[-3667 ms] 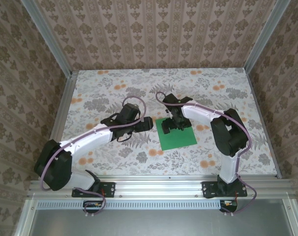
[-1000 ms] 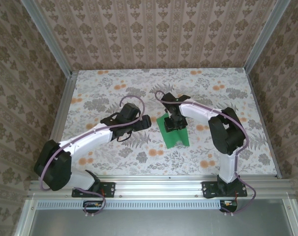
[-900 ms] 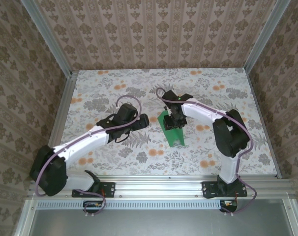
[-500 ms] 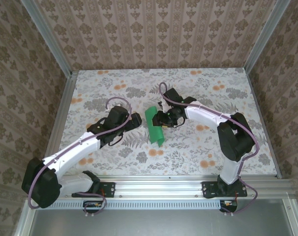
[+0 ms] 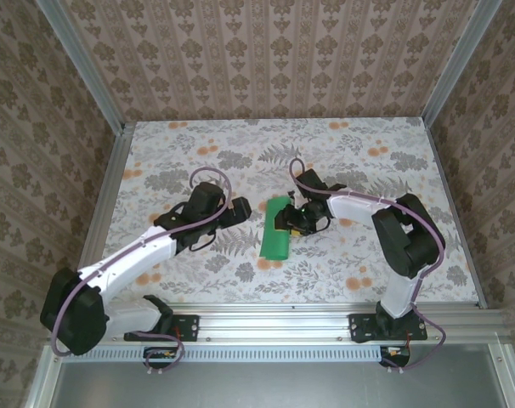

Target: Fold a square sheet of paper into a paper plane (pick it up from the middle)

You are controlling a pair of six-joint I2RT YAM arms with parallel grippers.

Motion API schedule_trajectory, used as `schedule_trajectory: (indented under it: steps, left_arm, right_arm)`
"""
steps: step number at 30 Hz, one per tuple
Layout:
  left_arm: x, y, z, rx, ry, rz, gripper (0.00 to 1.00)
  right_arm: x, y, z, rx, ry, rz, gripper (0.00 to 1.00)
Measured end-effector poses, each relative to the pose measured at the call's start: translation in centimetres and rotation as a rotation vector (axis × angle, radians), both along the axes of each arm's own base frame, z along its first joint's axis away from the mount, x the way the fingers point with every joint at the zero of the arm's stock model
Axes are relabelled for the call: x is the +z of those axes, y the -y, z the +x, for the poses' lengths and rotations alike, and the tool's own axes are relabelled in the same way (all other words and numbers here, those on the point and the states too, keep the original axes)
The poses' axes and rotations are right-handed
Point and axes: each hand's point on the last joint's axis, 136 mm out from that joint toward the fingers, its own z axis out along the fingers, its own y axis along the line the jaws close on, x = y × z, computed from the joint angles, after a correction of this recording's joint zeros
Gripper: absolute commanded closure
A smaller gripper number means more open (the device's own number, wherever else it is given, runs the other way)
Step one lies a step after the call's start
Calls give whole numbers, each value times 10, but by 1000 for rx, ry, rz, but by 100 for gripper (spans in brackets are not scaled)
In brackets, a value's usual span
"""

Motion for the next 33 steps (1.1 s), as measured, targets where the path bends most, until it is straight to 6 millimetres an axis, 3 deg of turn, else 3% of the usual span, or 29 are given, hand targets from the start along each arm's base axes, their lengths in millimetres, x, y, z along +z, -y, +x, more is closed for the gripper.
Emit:
schedule_trajectory:
  steps: [9, 15, 21, 33]
  left_arm:
    - [-12, 20, -2, -63, -45, 24, 15]
    - [-13, 24, -2, -72, -55, 29, 27]
    - [-13, 28, 0, -80, -58, 29, 44]
    - [-26, 43, 5, -111, -108, 50, 54]
  right_arm:
    - [5, 8, 0, 10, 20, -8, 38]
    - [6, 25, -5, 13, 8, -53, 35]
    - [7, 42, -10, 21, 2, -138, 37]
    - [2, 54, 0, -1, -1, -237, 44]
